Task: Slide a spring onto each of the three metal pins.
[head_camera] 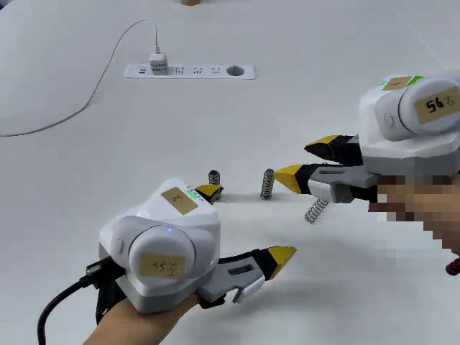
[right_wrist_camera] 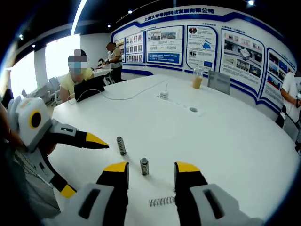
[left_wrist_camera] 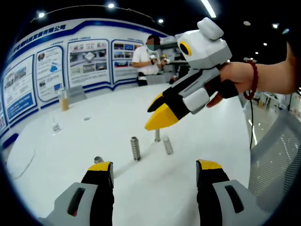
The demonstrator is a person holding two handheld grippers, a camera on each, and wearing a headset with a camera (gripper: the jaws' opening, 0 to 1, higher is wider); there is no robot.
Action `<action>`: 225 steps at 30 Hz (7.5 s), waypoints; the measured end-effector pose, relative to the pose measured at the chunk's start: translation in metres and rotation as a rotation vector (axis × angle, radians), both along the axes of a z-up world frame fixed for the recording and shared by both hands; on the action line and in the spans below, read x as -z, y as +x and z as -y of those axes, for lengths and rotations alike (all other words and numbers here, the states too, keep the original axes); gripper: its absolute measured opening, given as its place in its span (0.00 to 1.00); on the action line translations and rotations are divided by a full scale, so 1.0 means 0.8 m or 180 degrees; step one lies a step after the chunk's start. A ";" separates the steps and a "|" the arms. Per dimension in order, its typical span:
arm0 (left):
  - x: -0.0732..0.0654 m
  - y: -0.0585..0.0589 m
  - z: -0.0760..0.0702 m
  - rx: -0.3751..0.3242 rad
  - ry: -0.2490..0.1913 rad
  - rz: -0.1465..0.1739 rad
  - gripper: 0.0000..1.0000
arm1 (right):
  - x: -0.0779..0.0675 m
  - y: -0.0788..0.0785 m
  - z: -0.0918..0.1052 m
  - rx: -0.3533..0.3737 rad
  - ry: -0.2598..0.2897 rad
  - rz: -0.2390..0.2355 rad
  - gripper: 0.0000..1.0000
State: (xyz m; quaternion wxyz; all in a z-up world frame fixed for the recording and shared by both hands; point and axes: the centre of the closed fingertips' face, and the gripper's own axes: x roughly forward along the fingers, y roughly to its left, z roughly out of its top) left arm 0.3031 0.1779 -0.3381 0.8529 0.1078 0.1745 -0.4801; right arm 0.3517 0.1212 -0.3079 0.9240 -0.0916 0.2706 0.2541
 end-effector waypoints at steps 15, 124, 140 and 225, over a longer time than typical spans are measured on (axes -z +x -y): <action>0.007 0.001 0.030 0.0094 0.0107 0.0032 0.59 | -0.005 -0.026 0.044 0.0213 0.0009 0.0020 0.44; -0.007 -0.004 0.086 0.0514 -0.0301 0.0234 0.10 | -0.005 -0.062 0.065 0.0487 0.1100 -0.0271 0.34; -0.043 -0.014 0.083 0.0655 -0.0524 0.0446 0.10 | -0.011 -0.061 0.047 0.0387 0.1467 -0.0412 0.31; -0.044 -0.012 0.089 0.0579 -0.0367 0.0450 0.15 | -0.032 -0.056 0.033 0.0132 0.1464 -0.0257 0.13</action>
